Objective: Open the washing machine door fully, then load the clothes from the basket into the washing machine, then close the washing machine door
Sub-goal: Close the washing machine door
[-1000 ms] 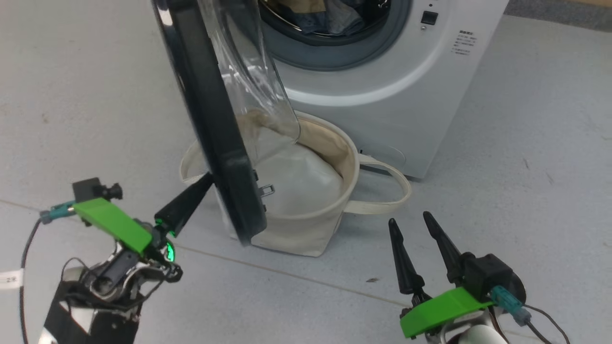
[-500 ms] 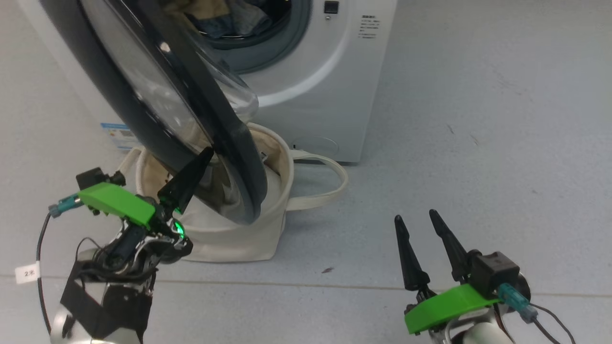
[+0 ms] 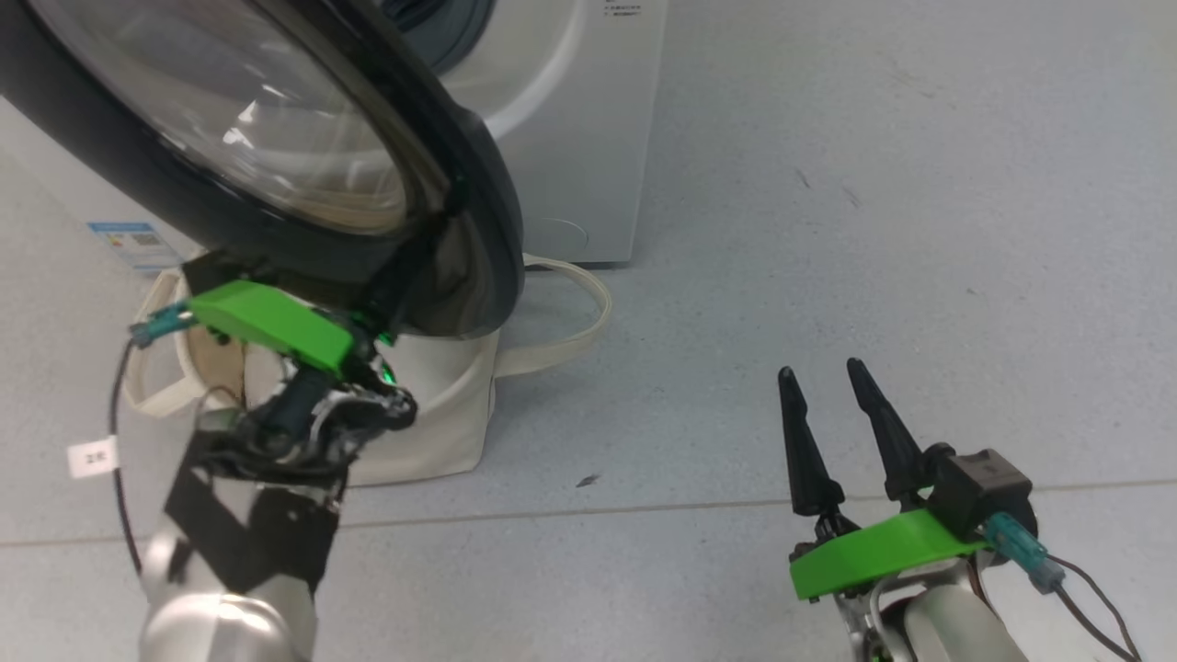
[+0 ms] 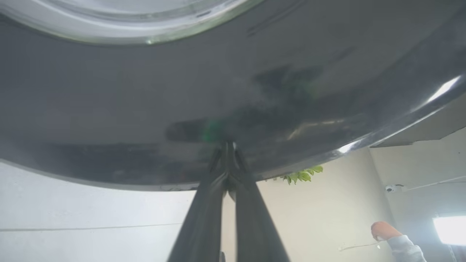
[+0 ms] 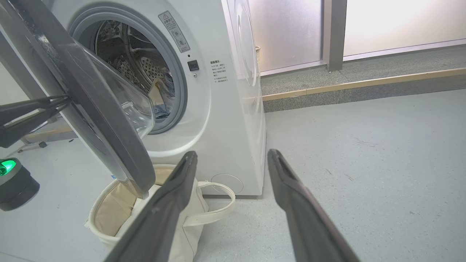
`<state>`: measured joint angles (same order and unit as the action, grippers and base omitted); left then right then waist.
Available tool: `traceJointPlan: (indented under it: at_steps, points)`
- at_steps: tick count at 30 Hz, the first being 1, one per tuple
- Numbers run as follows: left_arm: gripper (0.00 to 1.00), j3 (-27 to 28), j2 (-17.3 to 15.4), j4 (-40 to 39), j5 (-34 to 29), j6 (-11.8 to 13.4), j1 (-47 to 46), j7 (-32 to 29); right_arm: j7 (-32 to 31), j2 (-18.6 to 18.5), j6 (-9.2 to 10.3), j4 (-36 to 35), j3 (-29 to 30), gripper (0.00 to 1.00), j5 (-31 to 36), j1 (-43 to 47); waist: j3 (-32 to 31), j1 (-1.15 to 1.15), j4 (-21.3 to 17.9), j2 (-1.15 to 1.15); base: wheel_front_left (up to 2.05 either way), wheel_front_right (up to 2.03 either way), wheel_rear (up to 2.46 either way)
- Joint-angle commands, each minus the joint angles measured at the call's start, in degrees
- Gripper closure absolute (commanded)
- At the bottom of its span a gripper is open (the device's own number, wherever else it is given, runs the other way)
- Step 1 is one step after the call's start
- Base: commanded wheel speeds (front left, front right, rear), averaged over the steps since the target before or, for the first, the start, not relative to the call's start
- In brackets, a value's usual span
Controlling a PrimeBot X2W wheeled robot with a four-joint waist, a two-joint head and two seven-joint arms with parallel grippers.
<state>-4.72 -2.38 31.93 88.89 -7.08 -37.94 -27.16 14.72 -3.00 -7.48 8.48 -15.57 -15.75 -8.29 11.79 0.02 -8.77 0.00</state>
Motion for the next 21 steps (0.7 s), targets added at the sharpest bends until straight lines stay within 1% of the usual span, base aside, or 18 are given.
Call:
traceJointPlan:
  at_steps: [1,3,5,6,7,9,10,12,14,15,16,17,18,19,21]
  points:
    - [1.0,-0.11,-1.55,-0.58,-2.48,-0.41,-1.15,0.8,0.28,0.13,-0.01,-2.31,-0.79,0.0,-0.46,-1.86,-0.08,-0.02,1.01,0.0,0.0,0.0,0.0]
    - [1.0,-2.29,-2.96,0.37,-6.07,-0.41,-0.6,2.43,0.28,0.13,-0.01,-2.26,-0.63,0.0,-0.38,-1.79,-0.34,-0.02,2.01,0.0,0.0,0.0,0.0]
    - [1.0,-5.55,-5.05,-0.11,-11.13,-0.41,0.24,5.18,0.28,0.13,-0.01,-2.37,-0.5,0.0,-0.39,-1.71,-0.67,-0.02,3.16,0.0,0.0,0.0,0.0]
    - [1.0,-5.55,-5.05,-0.11,-11.13,-0.41,0.24,5.18,0.28,0.13,-0.01,-2.37,-0.5,0.0,-0.39,-1.71,-0.67,-0.02,3.16,0.0,0.0,0.0,0.0]
    - [1.0,-10.49,-7.94,-2.67,-18.04,-0.41,1.7,9.98,0.28,0.13,-0.01,-2.53,-0.36,0.0,-0.42,-1.59,-1.12,-0.02,4.47,0.0,0.0,0.0,0.0]
    - [1.0,-15.09,-10.69,-4.04,-24.38,-0.41,3.81,16.01,0.28,0.13,-0.01,-2.66,-0.31,0.0,-0.38,-1.31,-1.77,-0.02,6.04,0.0,0.0,0.0,0.0]
    - [1.0,-15.09,-10.69,-4.04,-24.38,-0.41,3.81,16.01,0.28,0.13,-0.01,-2.66,-0.31,0.0,-0.38,-1.31,-1.77,-0.02,6.04,0.0,0.0,0.0,0.0]
    - [1.0,-19.02,-13.29,-3.78,-30.63,-0.41,5.6,22.58,0.28,0.13,-0.01,-2.73,-0.49,0.0,-0.18,-0.91,-2.53,-0.02,7.74,0.0,0.0,0.0,0.0]
    - [1.0,-20.38,-15.0,-1.38,-36.02,-0.07,6.96,29.78,0.28,0.13,-0.01,-2.92,-0.71,0.0,-0.09,-0.47,-3.35,-0.02,9.43,0.0,0.0,0.0,0.0]
    - [1.0,-20.62,-15.5,-0.04,-38.67,1.09,7.4,33.51,0.28,0.13,-0.01,-3.05,-0.74,0.0,-0.04,-0.25,-3.75,-0.02,10.25,0.0,0.0,0.0,0.0]
    - [1.0,-20.5,-16.02,1.35,-41.66,3.66,7.61,37.76,0.28,0.13,-0.01,-3.19,-0.63,0.0,0.04,-0.03,-4.13,-0.02,11.06,0.0,0.0,0.0,0.0]
    - [1.0,-20.02,-16.29,2.48,-44.75,7.24,7.77,40.48,0.28,0.13,-0.01,-3.36,-0.23,0.0,0.29,0.16,-4.48,-0.02,11.88,0.0,0.0,0.0,0.0]
    - [1.0,-18.89,-15.83,2.76,-46.82,10.26,8.11,41.64,0.28,0.13,-0.01,-3.57,0.52,0.0,0.5,0.4,-4.78,-0.02,12.69,0.0,0.0,0.0,0.0]
    - [1.0,-16.75,-15.1,1.7,-48.37,12.58,8.56,42.01,0.28,0.13,-0.01,-3.76,1.18,0.0,0.72,0.65,-5.01,-0.02,13.52,0.0,0.0,0.0,0.0]
    - [1.0,-11.37,-13.66,-4.33,-53.85,15.91,10.81,42.11,0.28,0.13,-0.01,-4.05,1.77,0.0,1.16,1.03,-5.38,-0.02,15.01,0.0,0.0,0.0,0.0]
